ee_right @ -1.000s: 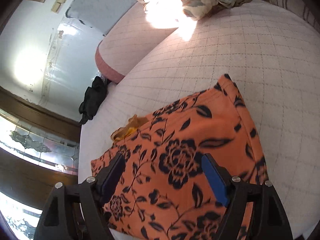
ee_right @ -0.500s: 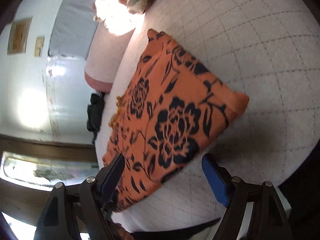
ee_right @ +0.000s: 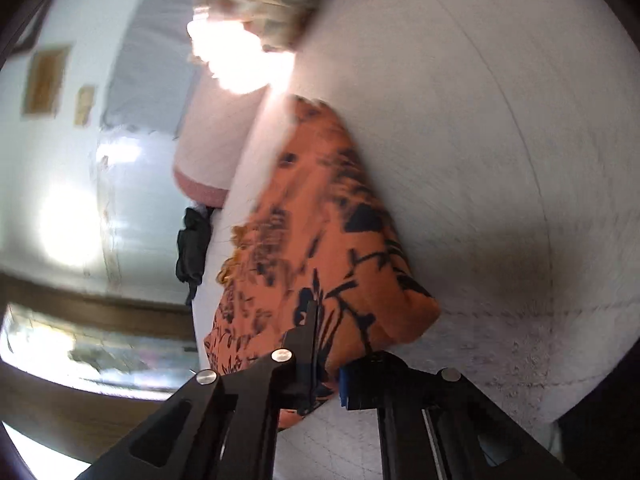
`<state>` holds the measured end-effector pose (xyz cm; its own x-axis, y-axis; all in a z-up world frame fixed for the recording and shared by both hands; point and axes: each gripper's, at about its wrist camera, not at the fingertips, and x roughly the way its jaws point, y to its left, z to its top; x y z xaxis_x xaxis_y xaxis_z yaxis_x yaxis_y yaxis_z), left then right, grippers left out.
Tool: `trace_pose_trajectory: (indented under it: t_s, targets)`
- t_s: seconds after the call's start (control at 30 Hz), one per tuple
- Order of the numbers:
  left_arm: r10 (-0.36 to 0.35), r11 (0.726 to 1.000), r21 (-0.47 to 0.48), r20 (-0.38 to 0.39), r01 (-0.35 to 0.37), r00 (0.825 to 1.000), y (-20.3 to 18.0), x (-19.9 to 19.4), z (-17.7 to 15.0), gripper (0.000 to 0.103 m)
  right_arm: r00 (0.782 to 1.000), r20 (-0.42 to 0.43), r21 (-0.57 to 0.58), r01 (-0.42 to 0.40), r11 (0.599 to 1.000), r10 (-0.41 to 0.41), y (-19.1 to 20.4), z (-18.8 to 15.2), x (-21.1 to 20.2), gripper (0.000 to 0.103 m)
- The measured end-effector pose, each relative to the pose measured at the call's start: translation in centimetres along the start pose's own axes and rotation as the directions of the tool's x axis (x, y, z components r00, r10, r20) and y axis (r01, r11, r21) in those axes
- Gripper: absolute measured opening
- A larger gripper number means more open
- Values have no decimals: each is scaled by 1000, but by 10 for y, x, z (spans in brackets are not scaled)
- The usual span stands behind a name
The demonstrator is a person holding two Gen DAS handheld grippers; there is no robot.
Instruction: Fold small clothes
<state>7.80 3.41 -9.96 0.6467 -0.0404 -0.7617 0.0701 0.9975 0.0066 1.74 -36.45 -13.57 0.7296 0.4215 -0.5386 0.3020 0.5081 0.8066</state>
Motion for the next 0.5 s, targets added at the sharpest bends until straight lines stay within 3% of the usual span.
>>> trace_pose_trajectory:
  t_s: [0.07,0.1,0.17,0.2,0.27,0.4,0.5]
  targets:
    - [14,1000,14,-1,-14,1000,-5,-3,0,89,999,50,-73,19,997,-15,14,1,-18,7]
    - [19,1000,12,-5,-19,1000,-7,-4,0,89,999,35,-73,41,996,-38,9,1,-16,7]
    - [15,1000,-4,-24,-15,1000,-12,-1,3,89,984,-105,-24,142,990,-144,-16,-2,10,12]
    - [12,1000,-5,-31,-12,999,-15,-1,5,89,988,-134,63,91,994,-82,-34,-5,14,12]
    - [13,1000,-4,-20,-13,1000,-22,-3,9,89,993,-107,90,66,994,-56,-36,0,1,23]
    - [-2,1000,12,-5,2,1000,-37,1,21,89,999,-9,-3,42,999,-42,-15,17,-32,63]
    - [-17,1000,10,-6,17,1000,-45,9,27,89,996,28,-110,83,990,-81,1,44,-38,63]
